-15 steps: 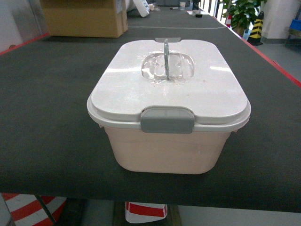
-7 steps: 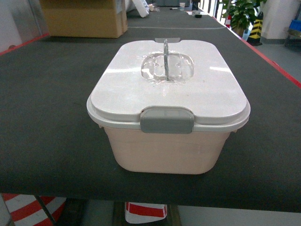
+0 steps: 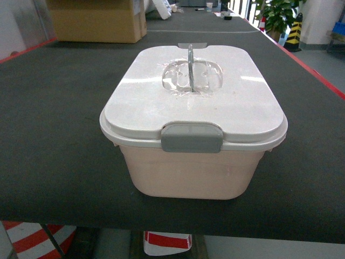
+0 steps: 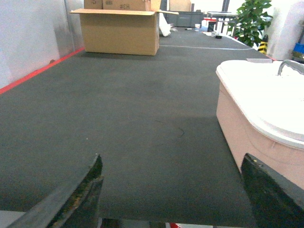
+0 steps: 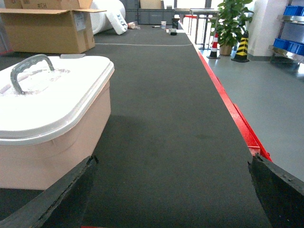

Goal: Pick capacitor and pack into box

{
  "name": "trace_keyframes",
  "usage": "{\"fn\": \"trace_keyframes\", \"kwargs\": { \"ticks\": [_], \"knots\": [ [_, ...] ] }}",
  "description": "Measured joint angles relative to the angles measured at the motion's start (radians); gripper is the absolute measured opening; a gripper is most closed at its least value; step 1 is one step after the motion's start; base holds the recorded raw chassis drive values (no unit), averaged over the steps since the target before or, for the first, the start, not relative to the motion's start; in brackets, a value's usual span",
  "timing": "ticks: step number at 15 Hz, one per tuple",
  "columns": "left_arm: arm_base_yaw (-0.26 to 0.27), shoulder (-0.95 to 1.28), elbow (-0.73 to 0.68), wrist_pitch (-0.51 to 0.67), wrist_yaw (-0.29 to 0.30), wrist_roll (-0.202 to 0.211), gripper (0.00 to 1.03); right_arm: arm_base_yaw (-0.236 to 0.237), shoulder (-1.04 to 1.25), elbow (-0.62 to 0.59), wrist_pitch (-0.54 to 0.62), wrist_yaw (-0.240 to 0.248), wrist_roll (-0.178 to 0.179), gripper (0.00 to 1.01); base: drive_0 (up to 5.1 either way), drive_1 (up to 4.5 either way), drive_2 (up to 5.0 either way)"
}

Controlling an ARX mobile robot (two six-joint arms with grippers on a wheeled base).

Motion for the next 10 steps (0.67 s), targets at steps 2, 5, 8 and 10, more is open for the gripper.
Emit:
{"fn": "trace_keyframes", "kwargs": {
  "ticks": [2,5,8,10],
  "knots": [
    [0.0,0.0,0.0,0.0,0.0,0.003,0.99,0.0,0.0,0.0,0.0,0.0,0.0,0.98,0.0,0.0,0.0],
    [0.0,0.0,0.0,0.0,0.0,0.003,0.98,0.0,0.0,0.0,0.0,0.0,0.0,0.98,0.0,0.0,0.0],
    [0.0,0.0,0.0,0.0,0.0,0.003,0.98,0.0,0.0,0.0,0.0,0.0,0.0,0.98,0.0,0.0,0.0],
    [0.0,0.0,0.0,0.0,0.0,0.003,0.98,0.0,0.0,0.0,0.0,0.0,0.0,0.98,0.0,0.0,0.0]
  ]
}}
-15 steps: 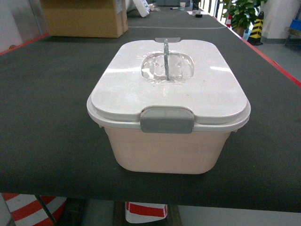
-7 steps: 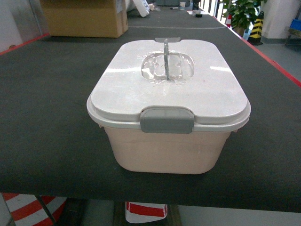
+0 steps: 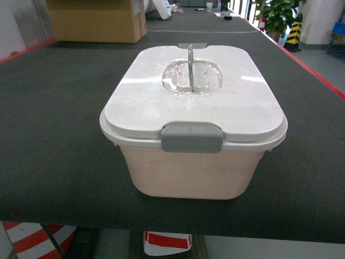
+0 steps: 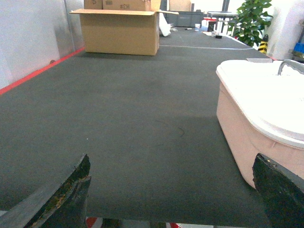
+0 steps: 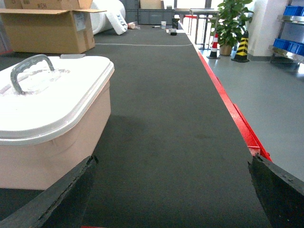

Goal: Pick capacitor and pack into box

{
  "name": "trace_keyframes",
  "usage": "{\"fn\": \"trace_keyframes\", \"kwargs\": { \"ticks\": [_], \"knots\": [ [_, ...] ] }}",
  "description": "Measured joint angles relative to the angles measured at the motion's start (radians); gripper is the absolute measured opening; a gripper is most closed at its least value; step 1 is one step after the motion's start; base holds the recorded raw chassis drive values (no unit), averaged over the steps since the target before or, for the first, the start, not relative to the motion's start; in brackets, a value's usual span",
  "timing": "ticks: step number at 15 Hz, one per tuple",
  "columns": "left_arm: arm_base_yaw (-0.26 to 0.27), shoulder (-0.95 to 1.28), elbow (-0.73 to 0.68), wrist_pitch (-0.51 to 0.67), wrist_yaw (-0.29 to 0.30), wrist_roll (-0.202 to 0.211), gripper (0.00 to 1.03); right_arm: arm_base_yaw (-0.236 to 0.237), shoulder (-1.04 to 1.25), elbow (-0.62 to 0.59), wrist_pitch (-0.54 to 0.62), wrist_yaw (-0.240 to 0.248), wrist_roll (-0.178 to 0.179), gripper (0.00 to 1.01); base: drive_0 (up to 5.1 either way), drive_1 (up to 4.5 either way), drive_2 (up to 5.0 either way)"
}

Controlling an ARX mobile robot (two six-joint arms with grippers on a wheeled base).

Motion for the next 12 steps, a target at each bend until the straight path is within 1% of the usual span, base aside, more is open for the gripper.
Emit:
{"fn": "trace_keyframes", "kwargs": {
  "ticks": [12],
  "knots": [
    [0.0,0.0,0.0,0.0,0.0,0.0,0.98,0.0,0.0,0.0,0.0,0.0,0.0,0.98,0.0,0.0,0.0]
  ]
}}
